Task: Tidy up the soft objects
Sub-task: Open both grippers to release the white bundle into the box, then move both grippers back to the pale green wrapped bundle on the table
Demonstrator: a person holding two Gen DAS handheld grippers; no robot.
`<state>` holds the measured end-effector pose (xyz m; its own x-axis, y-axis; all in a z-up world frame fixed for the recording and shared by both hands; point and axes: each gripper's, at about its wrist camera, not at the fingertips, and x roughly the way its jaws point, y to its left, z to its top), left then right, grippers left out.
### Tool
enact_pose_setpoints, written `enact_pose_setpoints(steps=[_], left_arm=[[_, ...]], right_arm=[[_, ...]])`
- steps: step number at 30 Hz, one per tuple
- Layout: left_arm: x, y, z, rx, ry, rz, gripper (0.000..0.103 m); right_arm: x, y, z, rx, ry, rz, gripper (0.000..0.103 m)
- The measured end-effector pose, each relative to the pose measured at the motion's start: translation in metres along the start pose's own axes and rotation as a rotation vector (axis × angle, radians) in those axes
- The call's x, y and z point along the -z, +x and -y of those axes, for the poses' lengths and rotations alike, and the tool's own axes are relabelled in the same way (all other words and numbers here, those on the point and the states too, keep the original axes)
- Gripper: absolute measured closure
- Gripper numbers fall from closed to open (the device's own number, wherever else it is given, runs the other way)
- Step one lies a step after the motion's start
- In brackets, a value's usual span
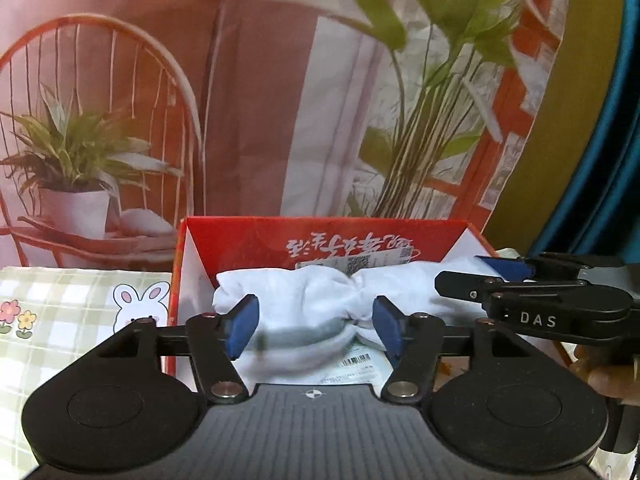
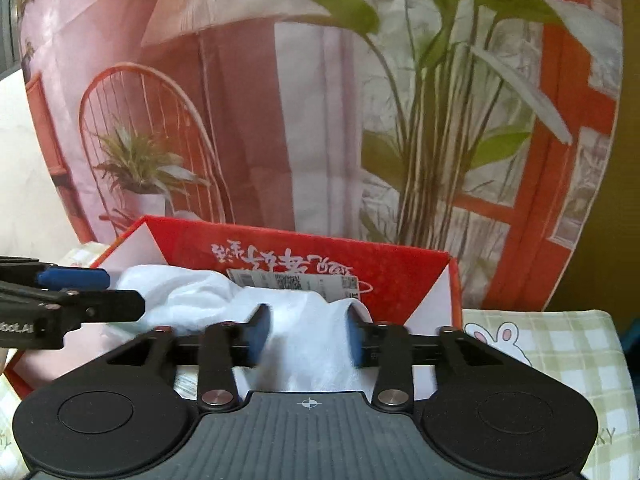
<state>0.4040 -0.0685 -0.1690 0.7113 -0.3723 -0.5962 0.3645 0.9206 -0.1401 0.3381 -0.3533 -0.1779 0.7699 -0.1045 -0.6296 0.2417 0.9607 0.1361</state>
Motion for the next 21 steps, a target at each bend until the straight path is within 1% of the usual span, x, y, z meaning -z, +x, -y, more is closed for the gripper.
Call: enact_pose_setpoints(steps=[1, 2, 4, 5, 6, 7, 8, 10, 12, 16, 19, 21], left_arm=[[0.000, -0.005, 0.001, -0.002, 0.002, 0.006, 0.033], [0.000, -0.011, 0.003, -0.006, 0.008, 0.012, 0.030], [0.001, -0.022, 0.007, -0.021, 0.020, 0.026, 0.025], [0.003, -0.030, 0.009, -0.033, 0.023, 0.036, 0.020], [0.004, -0.036, 0.010, -0.042, 0.024, 0.045, 0.018], [0.008, -0.044, 0.011, -0.052, 0.024, 0.054, 0.015], [0.011, -0.051, 0.012, -0.061, 0.022, 0.060, 0.013], [0.019, -0.063, 0.010, -0.069, 0.014, 0.060, 0.013], [0.028, -0.073, 0.009, -0.074, 0.005, 0.048, 0.013], [0.056, -0.107, 0.005, -0.061, -0.002, 0.021, 0.013], [0.080, -0.134, 0.002, -0.059, 0.006, 0.007, 0.012], [0.105, -0.153, 0.001, -0.065, -0.016, 0.001, 0.007]], right_arm=[[0.000, -0.005, -0.001, 0.001, -0.006, 0.011, 0.050], [0.000, -0.010, -0.003, 0.002, -0.015, 0.019, 0.046], [0.003, -0.023, -0.008, -0.003, -0.043, 0.033, 0.042], [0.003, -0.029, -0.010, -0.005, -0.054, 0.039, 0.038], [0.005, -0.036, -0.013, -0.009, -0.063, 0.047, 0.035], [0.007, -0.043, -0.016, -0.015, -0.071, 0.058, 0.028], [0.010, -0.051, -0.018, -0.017, -0.076, 0.071, 0.020], [0.018, -0.066, -0.024, -0.018, -0.087, 0.095, 0.013], [0.026, -0.079, -0.030, -0.025, -0.104, 0.102, 0.011], [0.046, -0.107, -0.041, -0.042, -0.099, 0.129, 0.001], [0.065, -0.129, -0.049, -0.093, -0.083, 0.142, 0.001], [0.081, -0.145, -0.055, -0.117, -0.087, 0.155, 0.001]])
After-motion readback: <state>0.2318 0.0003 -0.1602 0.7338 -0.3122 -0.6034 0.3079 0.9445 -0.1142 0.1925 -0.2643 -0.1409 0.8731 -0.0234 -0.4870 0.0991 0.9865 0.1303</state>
